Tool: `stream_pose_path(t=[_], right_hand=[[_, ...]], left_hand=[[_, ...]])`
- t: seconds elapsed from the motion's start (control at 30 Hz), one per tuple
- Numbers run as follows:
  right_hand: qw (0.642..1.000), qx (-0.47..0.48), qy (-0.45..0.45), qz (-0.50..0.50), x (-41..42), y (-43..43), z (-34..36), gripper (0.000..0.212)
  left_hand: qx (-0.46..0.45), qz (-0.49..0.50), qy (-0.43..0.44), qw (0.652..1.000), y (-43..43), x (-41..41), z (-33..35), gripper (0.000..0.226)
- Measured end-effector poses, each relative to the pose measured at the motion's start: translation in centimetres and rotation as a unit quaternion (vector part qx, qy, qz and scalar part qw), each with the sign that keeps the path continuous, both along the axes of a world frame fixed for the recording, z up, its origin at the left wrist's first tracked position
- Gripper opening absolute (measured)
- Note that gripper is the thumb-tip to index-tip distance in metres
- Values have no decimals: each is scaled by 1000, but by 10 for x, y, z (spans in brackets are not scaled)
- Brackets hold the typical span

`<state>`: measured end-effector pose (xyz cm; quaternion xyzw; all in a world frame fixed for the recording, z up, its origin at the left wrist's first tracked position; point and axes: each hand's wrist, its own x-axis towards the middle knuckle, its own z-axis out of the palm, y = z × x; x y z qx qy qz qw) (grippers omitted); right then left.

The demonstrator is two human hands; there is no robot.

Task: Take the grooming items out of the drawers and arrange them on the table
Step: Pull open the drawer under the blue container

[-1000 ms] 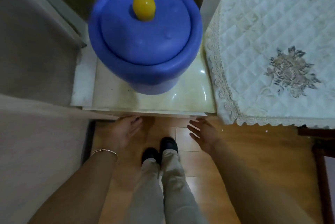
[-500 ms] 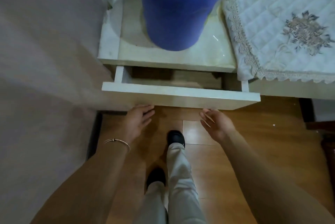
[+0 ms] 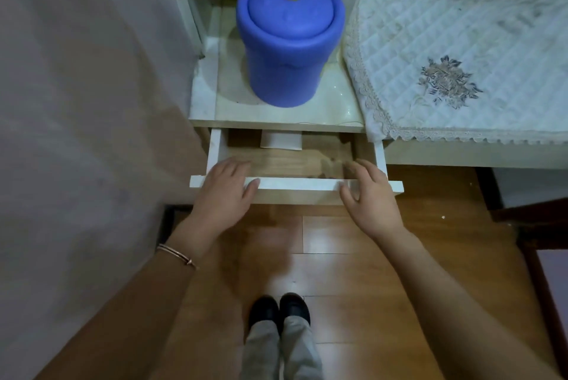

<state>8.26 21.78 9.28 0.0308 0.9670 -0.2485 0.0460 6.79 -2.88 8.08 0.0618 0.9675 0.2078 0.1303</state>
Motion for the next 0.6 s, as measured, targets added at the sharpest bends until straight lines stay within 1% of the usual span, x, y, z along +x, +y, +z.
stream_pose_path(t=[0.07, 0.13, 0.2, 0.33, 0.47, 0.6], right_hand=[[999, 33, -23, 12, 1, 3, -7, 38], [998, 57, -21, 31, 6, 4, -10, 42], [997, 57, -33, 35, 11, 4, -7, 46], [994, 53, -77, 49, 32, 4, 1, 46], [989, 51, -127, 59, 69, 3, 10, 47], [986, 45, -154, 53, 106, 3, 17, 48]], left_hand=[[-24, -18, 0, 1000, 1, 1, -6, 38], [-20, -20, 18, 999, 2, 7, -6, 39], [-13, -16, 14, 1000, 1, 15, -5, 41], [-22, -5, -18, 1000, 3, 37, 1, 48], [-15, 26, -71, 997, 5, 73, 11, 40], [3, 33, -83, 996, 4, 111, 13, 36]])
